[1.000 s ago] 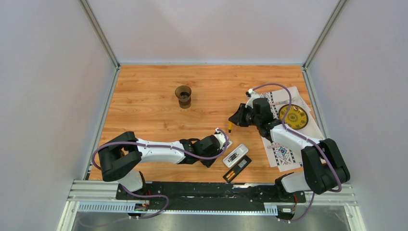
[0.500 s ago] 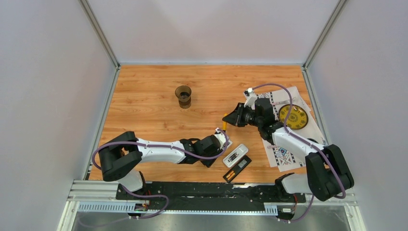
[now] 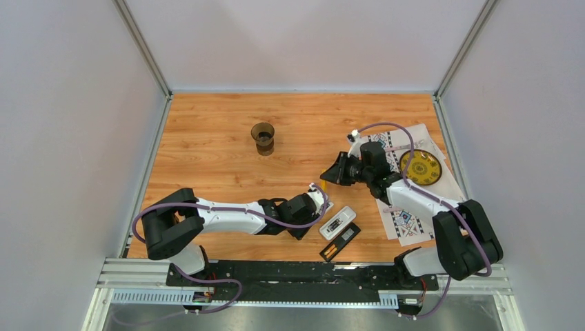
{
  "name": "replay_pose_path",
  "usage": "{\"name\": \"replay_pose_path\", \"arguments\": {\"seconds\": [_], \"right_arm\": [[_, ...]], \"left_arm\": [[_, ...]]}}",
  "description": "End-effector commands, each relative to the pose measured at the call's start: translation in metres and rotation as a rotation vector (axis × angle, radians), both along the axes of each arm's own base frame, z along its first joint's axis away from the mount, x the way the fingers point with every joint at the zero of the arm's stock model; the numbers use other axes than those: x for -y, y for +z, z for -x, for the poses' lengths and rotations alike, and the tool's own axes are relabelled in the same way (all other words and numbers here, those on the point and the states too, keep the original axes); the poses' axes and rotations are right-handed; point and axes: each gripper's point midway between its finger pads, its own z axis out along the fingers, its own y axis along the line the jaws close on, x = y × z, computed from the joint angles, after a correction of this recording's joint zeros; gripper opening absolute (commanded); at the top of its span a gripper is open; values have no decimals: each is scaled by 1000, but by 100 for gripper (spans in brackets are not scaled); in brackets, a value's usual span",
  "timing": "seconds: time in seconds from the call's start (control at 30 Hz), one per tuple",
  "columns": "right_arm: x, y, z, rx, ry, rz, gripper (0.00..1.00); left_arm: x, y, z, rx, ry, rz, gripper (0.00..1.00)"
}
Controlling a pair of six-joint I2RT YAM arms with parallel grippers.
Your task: Unload the batteries from the remote control
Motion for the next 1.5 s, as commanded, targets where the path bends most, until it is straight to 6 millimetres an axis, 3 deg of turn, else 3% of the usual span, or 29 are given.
{"name": "replay_pose_path", "arguments": {"seconds": [0.0,0.43,0.6,0.77,1.1,1.47], "right_arm": [[14,24,-27,110,-95,84,0],[47,23,-49,161,-253,240,0],[20,41,-40,219,-118,155,0],[0,41,-27,233,-51,129,0],[-13,3,-26,167,-67,174,0],[-21,-21,-19,147,-49,246,0]], "left_arm": [[-4,-11,8,-45,-7,-27,0],[-3,-11,8,-46,-5,-28,0],[-4,-11,8,-48,-5,-27,0],[-3,-12,8,-50,-3,-26,0],[-1,-10,9,-54,-4,-12,0],[-1,-12,10,-58,1,-11,0]]}}
